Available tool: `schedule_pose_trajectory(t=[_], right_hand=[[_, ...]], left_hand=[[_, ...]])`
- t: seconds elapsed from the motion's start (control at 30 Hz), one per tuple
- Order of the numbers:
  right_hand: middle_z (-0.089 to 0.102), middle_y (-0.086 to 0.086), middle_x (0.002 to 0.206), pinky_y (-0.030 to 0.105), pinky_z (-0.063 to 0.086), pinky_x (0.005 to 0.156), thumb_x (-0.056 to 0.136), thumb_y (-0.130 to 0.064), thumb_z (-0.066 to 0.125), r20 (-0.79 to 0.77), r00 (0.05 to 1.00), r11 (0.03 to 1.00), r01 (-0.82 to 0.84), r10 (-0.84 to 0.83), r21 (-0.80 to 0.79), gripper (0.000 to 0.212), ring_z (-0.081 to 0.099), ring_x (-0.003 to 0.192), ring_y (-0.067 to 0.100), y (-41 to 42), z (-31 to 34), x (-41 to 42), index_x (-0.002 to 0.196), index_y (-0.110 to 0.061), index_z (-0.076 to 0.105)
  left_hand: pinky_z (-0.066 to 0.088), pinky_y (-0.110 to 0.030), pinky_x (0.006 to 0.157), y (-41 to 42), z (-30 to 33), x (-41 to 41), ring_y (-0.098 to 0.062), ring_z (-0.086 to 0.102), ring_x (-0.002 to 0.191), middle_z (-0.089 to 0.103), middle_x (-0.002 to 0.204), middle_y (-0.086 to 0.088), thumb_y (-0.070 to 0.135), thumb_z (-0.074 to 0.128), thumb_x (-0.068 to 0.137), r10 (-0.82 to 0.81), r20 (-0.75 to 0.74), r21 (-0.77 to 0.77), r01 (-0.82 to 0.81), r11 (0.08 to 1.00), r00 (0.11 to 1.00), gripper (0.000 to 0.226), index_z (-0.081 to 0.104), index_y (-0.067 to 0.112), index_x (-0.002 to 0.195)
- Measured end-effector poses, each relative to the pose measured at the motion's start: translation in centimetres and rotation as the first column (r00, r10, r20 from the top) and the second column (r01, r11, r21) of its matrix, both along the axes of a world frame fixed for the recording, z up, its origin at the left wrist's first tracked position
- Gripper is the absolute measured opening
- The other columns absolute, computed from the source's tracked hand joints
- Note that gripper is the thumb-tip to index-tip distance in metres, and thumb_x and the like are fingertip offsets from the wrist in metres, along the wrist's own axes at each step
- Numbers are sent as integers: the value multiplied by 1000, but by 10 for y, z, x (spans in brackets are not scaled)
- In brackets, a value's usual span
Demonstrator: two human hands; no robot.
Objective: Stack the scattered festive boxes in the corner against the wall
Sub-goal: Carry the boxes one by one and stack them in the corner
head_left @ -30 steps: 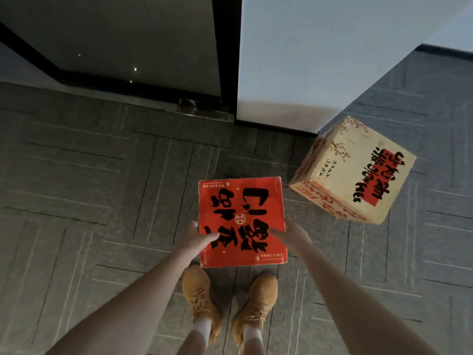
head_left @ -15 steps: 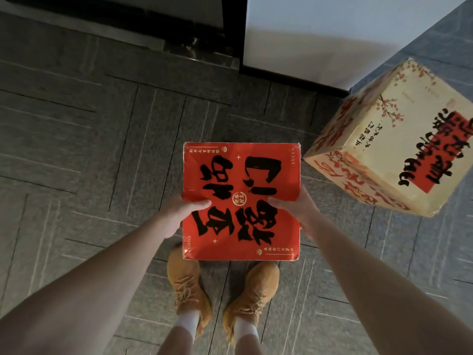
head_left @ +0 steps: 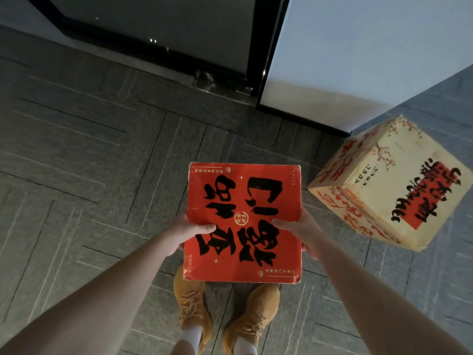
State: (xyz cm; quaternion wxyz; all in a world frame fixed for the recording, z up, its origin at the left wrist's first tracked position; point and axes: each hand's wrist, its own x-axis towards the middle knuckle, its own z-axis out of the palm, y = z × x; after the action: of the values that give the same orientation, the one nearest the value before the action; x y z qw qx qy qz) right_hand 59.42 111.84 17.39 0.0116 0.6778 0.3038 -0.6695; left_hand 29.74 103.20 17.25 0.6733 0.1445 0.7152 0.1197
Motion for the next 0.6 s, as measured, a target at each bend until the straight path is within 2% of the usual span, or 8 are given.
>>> schedule_pose_trajectory(t=[0.23,0.37,0.47,0.6], right_hand=[[68,-7,118,59,52,93,69,-33,88,-69,979,975,-182,192,130,78,66,108,24,58,133,-89,132,-44,44],[66,-1,119,52,58,69,77,-28,84,-114,940,932,-292,321,217,77,66,102,29,90,239,-164,137,-44,38],[65,-1,121,46,59,63,79,-30,82,-143,887,865,-372,438,338,78,66,98,26,101,332,-228,139,-43,35],[61,-2,124,57,55,81,78,-37,82,-161,791,746,-458,590,483,79,60,115,34,95,468,-308,139,-43,32]], left_hand=[[44,-48,106,19,132,-80,-17,62,113,73,114,7,27,94,59,139,-32,159,-132,978,990,68,64,30,121],[39,-51,111,29,243,-147,-21,61,118,73,115,3,17,91,64,212,-18,263,-200,944,977,63,66,23,122],[42,-54,107,21,345,-196,-24,61,117,73,116,0,10,88,69,319,-38,361,-285,888,947,57,66,24,119],[46,-56,101,-21,481,-255,-27,63,114,71,118,-4,6,86,65,445,-61,483,-364,797,894,65,63,24,123]])
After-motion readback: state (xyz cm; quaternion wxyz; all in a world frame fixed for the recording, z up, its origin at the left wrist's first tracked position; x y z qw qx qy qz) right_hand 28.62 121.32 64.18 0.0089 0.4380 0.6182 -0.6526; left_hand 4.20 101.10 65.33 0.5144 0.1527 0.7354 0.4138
